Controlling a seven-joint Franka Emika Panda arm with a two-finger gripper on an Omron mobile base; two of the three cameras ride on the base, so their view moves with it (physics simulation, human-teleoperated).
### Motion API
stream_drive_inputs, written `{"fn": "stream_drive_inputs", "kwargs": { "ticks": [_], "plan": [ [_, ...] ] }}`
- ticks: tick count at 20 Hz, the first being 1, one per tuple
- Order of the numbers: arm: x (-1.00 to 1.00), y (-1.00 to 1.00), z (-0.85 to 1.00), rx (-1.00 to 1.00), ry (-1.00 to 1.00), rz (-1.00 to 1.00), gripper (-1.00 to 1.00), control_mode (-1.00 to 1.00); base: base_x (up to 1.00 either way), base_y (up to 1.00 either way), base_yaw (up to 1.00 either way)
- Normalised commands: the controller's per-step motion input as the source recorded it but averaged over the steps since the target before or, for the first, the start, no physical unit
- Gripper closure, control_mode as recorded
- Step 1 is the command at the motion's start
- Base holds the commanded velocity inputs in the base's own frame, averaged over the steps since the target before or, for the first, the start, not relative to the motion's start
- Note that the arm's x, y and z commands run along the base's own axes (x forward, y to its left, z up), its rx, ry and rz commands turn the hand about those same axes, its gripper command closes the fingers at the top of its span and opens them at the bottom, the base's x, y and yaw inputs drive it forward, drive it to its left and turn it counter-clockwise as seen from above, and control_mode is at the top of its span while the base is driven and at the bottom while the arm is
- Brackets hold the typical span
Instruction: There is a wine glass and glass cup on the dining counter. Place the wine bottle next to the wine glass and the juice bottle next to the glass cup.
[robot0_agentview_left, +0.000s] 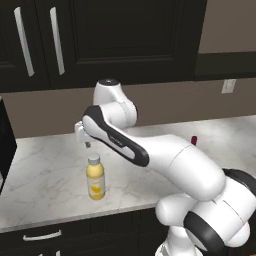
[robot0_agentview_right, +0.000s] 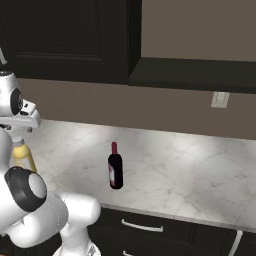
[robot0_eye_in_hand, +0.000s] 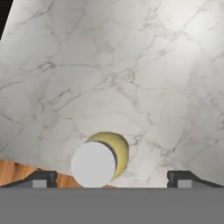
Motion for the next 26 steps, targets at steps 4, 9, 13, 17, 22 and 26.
{"fn": "stream_drive_inputs", "kwargs": {
  "ticks": [4, 9, 13, 17, 22, 26],
  "plan": [
    [0.0, 0.31, -0.18, 0.0, 0.0, 0.0, -1.0, -1.0, 0.0, 0.0, 0.0],
    [-0.1, 0.1, -0.16, 0.0, 0.0, 0.0, -1.0, -1.0, 0.0, 0.0, 0.0],
    [-0.14, 0.0, -0.1, 0.0, 0.0, 0.0, -1.0, -1.0, 0.0, 0.0, 0.0],
    [-0.11, 0.0, -0.13, 0.0, 0.0, 0.0, -1.0, -1.0, 0.0, 0.0, 0.0],
    [-0.03, -0.05, -0.22, -0.01, 0.0, 0.0, -1.0, -1.0, 0.0, 0.0, 0.0],
    [0.04, -0.09, -0.22, 0.0, 0.0, 0.0, -1.0, -1.0, 0.0, 0.0, 0.0]
  ]
}}
